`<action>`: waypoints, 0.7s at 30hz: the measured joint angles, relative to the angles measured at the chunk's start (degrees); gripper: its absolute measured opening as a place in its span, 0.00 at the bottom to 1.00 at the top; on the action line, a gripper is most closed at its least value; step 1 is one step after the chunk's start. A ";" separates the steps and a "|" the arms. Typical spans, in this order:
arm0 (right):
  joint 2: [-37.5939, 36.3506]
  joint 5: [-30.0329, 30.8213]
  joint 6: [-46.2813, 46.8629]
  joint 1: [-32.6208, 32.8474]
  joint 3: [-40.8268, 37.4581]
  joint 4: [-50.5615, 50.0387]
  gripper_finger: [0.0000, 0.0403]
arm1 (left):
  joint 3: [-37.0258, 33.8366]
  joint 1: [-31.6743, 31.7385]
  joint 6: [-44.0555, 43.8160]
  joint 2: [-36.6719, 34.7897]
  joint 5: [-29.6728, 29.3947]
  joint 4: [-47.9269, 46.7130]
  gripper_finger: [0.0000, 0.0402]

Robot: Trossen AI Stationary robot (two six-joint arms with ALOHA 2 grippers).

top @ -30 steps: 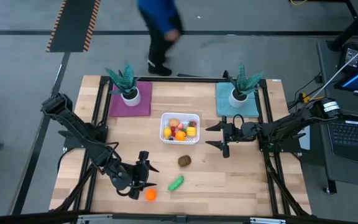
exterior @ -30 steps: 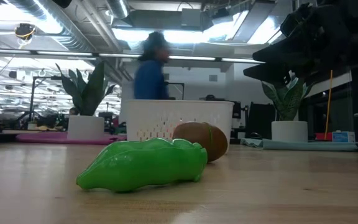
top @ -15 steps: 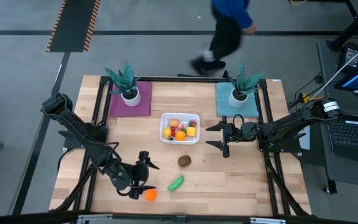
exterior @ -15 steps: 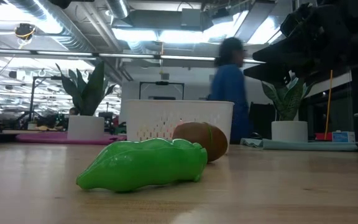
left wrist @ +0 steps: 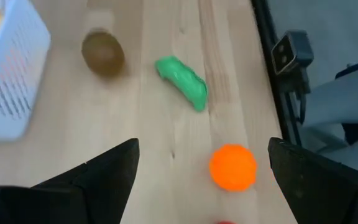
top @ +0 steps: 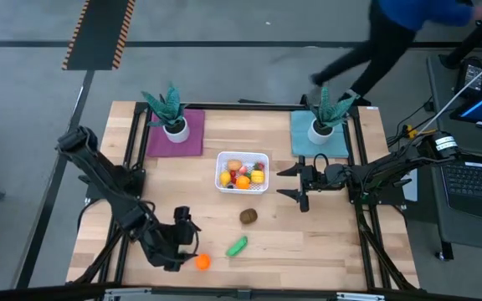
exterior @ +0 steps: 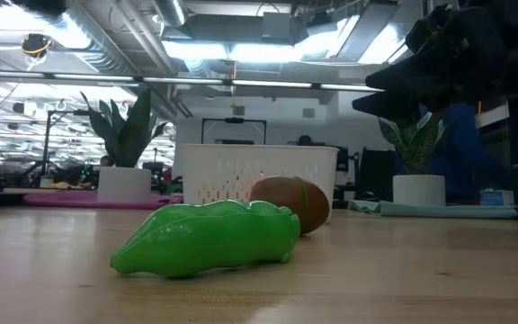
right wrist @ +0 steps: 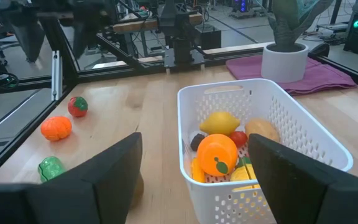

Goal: Pick and placing Produce into tupperware
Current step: Put the orange pumpkin into the white bin

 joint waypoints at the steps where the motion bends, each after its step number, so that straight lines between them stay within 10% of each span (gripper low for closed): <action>1: 0.00 0.00 0.00 0.00 0.00 0.00 0.73 | 0.00 -0.08 -1.25 0.54 0.53 -0.32 0.86; 21: 0.00 -0.01 0.07 0.00 0.00 0.01 0.73 | 22.33 1.62 -5.34 22.40 10.64 -16.72 0.86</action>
